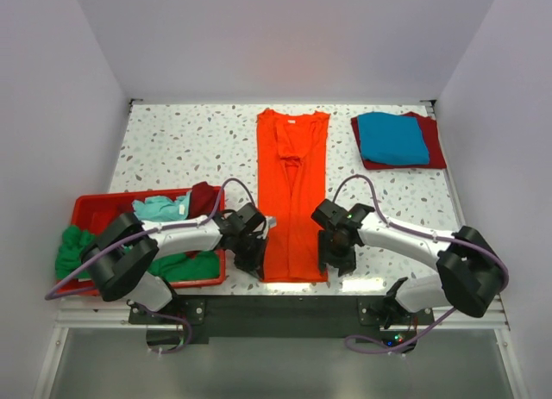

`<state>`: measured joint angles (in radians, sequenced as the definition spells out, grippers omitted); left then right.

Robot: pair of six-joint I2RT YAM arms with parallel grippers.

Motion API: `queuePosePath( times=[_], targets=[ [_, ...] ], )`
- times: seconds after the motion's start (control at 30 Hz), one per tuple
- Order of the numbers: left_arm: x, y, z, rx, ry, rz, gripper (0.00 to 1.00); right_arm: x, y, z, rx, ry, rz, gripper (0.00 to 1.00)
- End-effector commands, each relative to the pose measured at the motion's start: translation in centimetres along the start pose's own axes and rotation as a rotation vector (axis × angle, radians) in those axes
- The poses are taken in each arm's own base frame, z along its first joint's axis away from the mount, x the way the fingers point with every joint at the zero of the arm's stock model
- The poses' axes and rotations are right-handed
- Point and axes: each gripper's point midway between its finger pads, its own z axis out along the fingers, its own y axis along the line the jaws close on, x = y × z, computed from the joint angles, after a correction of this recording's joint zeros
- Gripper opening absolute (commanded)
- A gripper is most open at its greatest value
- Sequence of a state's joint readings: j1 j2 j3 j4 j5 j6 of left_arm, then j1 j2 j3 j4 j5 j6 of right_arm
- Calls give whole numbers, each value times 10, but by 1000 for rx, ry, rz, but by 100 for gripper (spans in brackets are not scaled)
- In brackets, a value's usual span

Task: Fold and stack the t-shirts
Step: Fold the tshirt

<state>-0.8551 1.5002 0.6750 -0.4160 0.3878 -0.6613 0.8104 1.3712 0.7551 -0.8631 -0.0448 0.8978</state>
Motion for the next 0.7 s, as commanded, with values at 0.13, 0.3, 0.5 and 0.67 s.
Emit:
queuePosePath(
  times=[0.13,0.3,0.5,0.67],
  targets=[
    [3,2,1,-28,6,38,0,-4,28,-4,-134,2,-1,56],
    [4,4,-1,-33,5,34,0,1,21,6,-96,29,9,56],
    [6,4,0,-28,3,30,0,6,12,19,-75,40,16,45],
    [8,4,1,-25,8,27,0,4,15,22,-76,39,3,32]
  ],
)
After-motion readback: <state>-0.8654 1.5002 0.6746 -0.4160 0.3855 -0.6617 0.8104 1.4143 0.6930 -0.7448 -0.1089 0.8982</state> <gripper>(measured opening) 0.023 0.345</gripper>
